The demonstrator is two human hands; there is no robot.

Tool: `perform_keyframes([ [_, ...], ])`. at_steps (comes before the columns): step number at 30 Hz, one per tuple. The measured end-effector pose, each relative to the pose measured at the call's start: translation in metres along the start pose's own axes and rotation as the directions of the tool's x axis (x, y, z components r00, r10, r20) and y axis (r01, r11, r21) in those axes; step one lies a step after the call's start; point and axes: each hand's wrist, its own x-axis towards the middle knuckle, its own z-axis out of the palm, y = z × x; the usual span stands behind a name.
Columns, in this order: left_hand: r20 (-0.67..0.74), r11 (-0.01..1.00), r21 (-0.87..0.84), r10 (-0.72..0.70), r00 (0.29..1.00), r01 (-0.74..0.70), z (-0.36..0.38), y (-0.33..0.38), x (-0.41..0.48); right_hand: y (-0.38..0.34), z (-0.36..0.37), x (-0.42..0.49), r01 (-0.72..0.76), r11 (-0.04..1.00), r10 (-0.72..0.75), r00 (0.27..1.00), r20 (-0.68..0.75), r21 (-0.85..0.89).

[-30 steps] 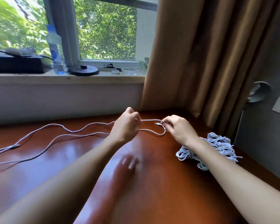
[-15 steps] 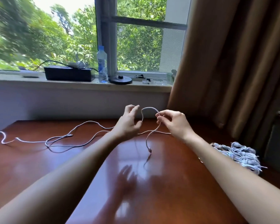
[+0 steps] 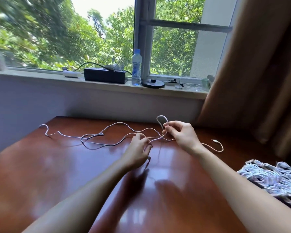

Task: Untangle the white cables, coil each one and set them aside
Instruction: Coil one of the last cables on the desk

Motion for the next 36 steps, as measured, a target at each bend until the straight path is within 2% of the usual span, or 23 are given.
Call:
perform_keyframes([
  [5, -0.015, 0.991, -0.115, -0.077, 0.997, 0.075, -0.003, -0.008, 0.004, 0.019, 0.006, 0.007, -0.013, 1.0, 0.013, 1.0, 0.0, 0.01],
  [9, 0.0, 0.969, -0.2, -0.148, 0.989, 0.145, -0.003, -0.015, 0.005, 0.034, 0.008, 0.009, 0.06, 0.986, -0.061, 0.998, 0.0, -0.156],
  [16, -0.067, 0.949, -0.279, -0.17, 0.983, 0.145, 0.002, -0.03, 0.015, 0.063, 0.017, 0.009, 0.186, 0.909, -0.174, 0.982, 0.067, -0.372],
  [20, -0.128, 0.923, -0.331, -0.249, 0.96, 0.195, 0.005, -0.04, 0.024, 0.083, 0.024, 0.011, 0.131, 0.9, -0.134, 0.991, 0.024, -0.416],
  [24, -0.15, 0.838, -0.501, -0.331, 0.932, 0.217, 0.008, -0.045, 0.041, 0.096, 0.03, 0.017, 0.079, 0.902, -0.074, 0.997, 0.029, -0.425],
  [26, -0.16, 0.801, -0.554, -0.369, 0.915, 0.227, 0.012, -0.051, 0.047, 0.106, 0.031, 0.022, 0.137, 0.837, -0.16, 0.987, 0.002, -0.529],
  [29, -0.174, 0.769, -0.598, -0.398, 0.901, 0.225, 0.016, -0.056, 0.049, 0.119, 0.034, 0.023, 0.184, 0.675, -0.343, 0.936, -0.083, -0.715],
  [34, -0.139, 0.666, -0.711, -0.447, 0.884, 0.224, 0.01, -0.049, 0.043, 0.118, 0.032, 0.023, 0.449, 0.623, -0.514, 0.852, 0.097, -0.641],
  [36, -0.009, 0.565, -0.778, -0.447, 0.894, 0.274, 0.006, -0.041, 0.04, 0.12, 0.03, 0.022, 0.429, 0.673, -0.482, 0.872, 0.083, -0.602],
])
